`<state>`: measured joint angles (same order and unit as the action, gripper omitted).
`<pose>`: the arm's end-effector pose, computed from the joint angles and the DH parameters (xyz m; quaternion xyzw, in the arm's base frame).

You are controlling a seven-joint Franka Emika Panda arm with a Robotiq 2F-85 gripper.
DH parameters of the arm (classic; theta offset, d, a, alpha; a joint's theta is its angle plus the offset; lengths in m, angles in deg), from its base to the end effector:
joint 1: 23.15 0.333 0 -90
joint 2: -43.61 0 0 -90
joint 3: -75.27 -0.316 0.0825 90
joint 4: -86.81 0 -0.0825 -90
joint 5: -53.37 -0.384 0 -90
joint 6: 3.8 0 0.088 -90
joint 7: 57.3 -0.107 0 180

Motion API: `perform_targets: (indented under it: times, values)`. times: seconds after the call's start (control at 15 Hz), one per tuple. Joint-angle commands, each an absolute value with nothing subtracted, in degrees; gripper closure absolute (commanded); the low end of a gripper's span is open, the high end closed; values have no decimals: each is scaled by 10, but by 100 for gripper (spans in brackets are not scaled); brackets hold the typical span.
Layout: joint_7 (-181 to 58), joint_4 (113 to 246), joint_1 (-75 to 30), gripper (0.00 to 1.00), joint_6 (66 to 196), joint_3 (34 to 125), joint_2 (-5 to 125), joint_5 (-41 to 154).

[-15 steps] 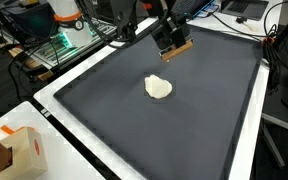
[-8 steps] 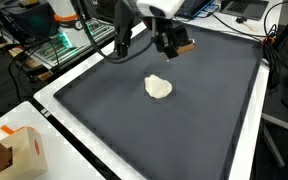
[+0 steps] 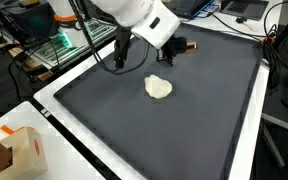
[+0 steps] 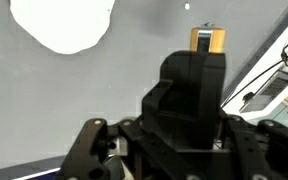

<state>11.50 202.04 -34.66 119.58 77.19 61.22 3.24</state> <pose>0.5823 -0.1062 0.2992 -0.9224 -0.1891 -0.1607 0.2960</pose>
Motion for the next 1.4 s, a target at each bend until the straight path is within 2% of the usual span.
perform_targets:
  times: [0.0,1.33]
  values:
    - [90,2000,-353,75,1170,775,636,8]
    - [64,1970,-364,75,1158,782,691,-43]
